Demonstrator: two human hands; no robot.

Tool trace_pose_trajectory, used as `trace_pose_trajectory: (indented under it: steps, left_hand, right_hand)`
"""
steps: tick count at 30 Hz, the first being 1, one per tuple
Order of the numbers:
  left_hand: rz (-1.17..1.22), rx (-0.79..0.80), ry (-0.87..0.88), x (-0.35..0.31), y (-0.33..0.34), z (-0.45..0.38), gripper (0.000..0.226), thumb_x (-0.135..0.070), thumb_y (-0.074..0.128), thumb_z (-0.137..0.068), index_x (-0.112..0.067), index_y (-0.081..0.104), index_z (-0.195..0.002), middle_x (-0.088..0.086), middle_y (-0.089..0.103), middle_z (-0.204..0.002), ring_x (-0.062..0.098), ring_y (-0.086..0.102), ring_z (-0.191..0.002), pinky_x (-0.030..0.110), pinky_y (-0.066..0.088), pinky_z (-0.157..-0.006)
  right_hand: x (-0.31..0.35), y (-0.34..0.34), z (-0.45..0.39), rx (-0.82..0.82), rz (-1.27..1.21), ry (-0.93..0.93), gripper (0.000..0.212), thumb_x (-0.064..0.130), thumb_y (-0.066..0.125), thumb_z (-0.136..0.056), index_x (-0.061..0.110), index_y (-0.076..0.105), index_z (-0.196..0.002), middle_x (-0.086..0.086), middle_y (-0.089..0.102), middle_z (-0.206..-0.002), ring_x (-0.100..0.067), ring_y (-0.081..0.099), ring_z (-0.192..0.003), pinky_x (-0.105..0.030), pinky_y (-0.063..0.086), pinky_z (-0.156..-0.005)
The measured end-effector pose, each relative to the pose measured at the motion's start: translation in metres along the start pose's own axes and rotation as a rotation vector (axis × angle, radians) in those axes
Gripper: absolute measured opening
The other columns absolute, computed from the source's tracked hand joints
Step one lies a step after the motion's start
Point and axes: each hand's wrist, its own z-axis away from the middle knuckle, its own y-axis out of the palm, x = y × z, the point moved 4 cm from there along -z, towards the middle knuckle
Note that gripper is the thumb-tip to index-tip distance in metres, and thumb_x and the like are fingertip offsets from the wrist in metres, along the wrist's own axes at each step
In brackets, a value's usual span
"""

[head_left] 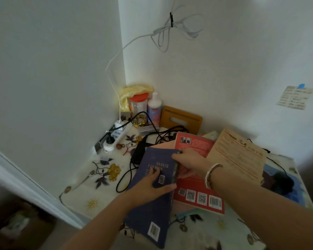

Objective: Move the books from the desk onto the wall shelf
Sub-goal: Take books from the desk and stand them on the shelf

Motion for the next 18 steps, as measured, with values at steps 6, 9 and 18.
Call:
trace_pose_trajectory:
  steps: [6, 9, 18]
  left_hand:
    - [0.037, -0.284, 0.139, -0.026, -0.027, 0.035, 0.092, -0.039, 0.069, -0.079, -0.032, 0.010, -0.150, -0.005, 0.056, -0.125, 0.010, 0.058, -0.104, 0.025, 0.050, -0.083]
    - [-0.053, -0.626, 0.233, -0.055, -0.072, 0.064, 0.038, -0.019, 0.057, -0.084, -0.025, 0.052, -0.121, 0.002, 0.066, -0.089, 0.016, 0.062, -0.077, 0.036, 0.054, -0.068]
    - [-0.196, -1.233, 0.620, -0.161, -0.206, 0.173, 0.015, -0.023, 0.057, -0.090, -0.022, 0.058, -0.105, -0.002, 0.067, -0.079, 0.020, 0.064, -0.071, 0.039, 0.053, -0.062]
  right_hand:
    - [0.078, 0.011, 0.030, -0.042, 0.116, -0.278, 0.032, 0.033, 0.063, -0.077, 0.001, 0.061, -0.083, -0.026, 0.071, -0.088, -0.036, 0.072, -0.074, -0.053, 0.059, -0.070]
    - [0.127, 0.014, 0.059, -0.084, 0.162, -0.450, 0.042, 0.038, 0.058, -0.080, -0.003, 0.067, -0.082, -0.015, 0.070, -0.058, -0.025, 0.069, -0.051, -0.030, 0.060, -0.054]
    - [0.283, -0.008, 0.172, -0.193, -0.022, -0.977, 0.049, 0.054, 0.057, -0.085, 0.007, 0.061, -0.070, -0.010, 0.069, -0.053, -0.023, 0.071, -0.051, -0.034, 0.061, -0.058]
